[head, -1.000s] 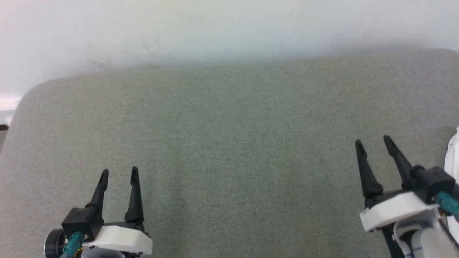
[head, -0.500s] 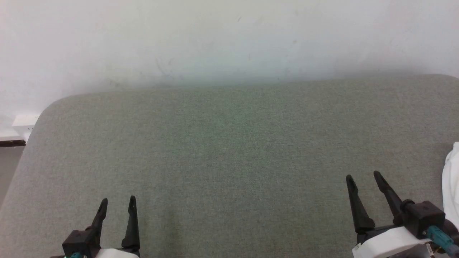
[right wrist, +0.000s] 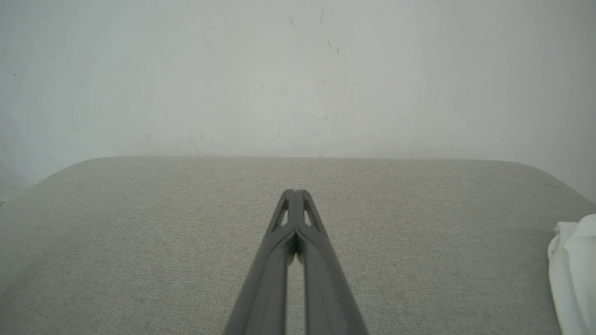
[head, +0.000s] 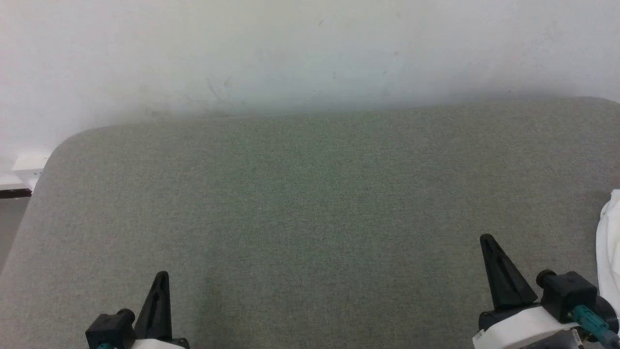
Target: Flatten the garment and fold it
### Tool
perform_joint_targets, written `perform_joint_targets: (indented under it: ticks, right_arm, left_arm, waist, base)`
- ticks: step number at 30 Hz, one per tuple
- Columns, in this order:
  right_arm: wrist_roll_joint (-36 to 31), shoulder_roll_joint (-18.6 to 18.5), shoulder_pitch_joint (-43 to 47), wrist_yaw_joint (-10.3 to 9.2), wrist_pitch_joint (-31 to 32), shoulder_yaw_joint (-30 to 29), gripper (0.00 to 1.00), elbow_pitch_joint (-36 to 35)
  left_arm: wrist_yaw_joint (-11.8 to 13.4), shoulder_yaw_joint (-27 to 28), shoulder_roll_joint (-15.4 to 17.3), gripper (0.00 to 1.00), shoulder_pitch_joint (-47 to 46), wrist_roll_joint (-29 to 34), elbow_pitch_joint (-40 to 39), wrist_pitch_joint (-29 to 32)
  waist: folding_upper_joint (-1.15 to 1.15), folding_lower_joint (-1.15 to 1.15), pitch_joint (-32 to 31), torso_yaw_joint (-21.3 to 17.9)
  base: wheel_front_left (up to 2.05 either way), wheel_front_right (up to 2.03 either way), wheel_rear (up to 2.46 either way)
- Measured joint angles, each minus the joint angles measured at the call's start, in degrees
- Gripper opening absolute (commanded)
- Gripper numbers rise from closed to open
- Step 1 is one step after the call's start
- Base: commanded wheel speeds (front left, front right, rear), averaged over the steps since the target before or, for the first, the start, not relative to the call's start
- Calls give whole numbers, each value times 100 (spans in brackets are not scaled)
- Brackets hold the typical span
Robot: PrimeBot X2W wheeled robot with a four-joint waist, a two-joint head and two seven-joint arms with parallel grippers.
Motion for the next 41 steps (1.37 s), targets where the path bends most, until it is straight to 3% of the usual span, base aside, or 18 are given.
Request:
perform_joint_targets:
  ticks: [41]
  right_arm:
    - [-207,1,-157,0,194,-37,0,83]
  left_arm:
    - [-111,141,-297,0,-157,561,-183,474]
  waist:
    - [0,0,-18,16]
  base:
    - [0,0,0]
